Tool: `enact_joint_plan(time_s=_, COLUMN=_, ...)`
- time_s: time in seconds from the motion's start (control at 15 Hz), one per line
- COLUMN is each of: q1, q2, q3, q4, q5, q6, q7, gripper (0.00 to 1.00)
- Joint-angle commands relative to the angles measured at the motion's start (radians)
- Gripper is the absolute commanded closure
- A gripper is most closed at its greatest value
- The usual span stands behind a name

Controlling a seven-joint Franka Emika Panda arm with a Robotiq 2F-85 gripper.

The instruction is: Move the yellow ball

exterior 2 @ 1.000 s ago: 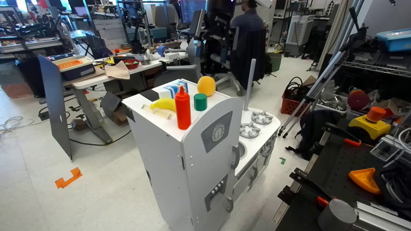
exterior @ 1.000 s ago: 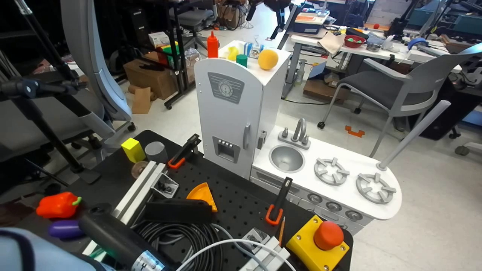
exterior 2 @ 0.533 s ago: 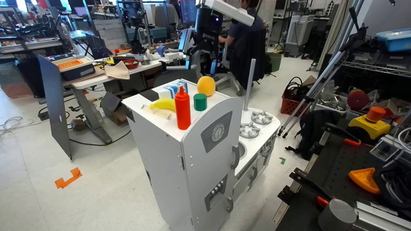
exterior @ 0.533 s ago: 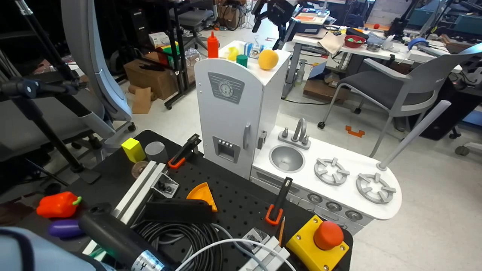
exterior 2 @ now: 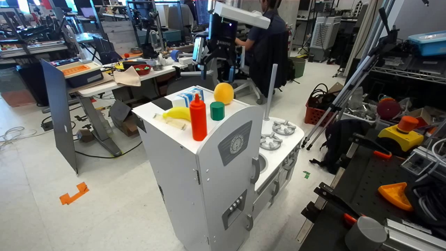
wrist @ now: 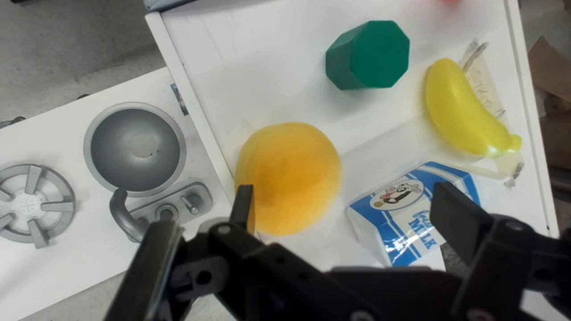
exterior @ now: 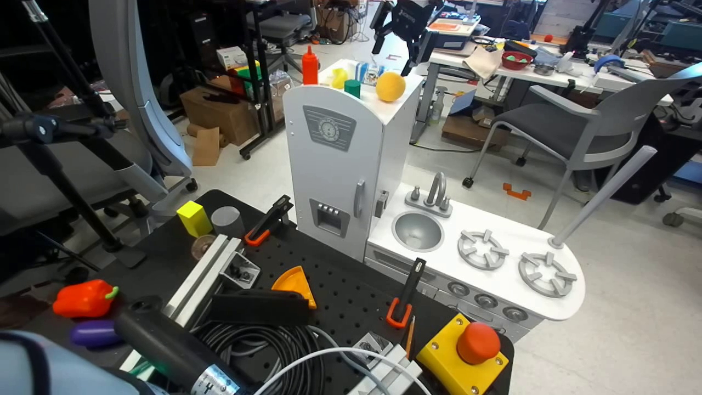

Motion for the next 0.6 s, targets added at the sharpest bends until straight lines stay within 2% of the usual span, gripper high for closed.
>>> enact_joint_plan(time_s=0.0, q1=0.015, q2=0.028, q3=-0.012, q4=0.061, q5=-0.039, q6=-0.071, q7=0.062, gripper=0.0)
enact_joint_plan(time_s=0.27, q1=0.008, q2=0.062, q3=-0.013, q4=0.104, q5=-0.039, q6=-0.16, q7=0.099, gripper=0.0)
enact_joint_plan(time_s=0.53, q1=0.005, q2=0.101, q3=-0.022, q4=0.147, q5=-0.037, q6=-0.203, q7=0.128, gripper=0.0)
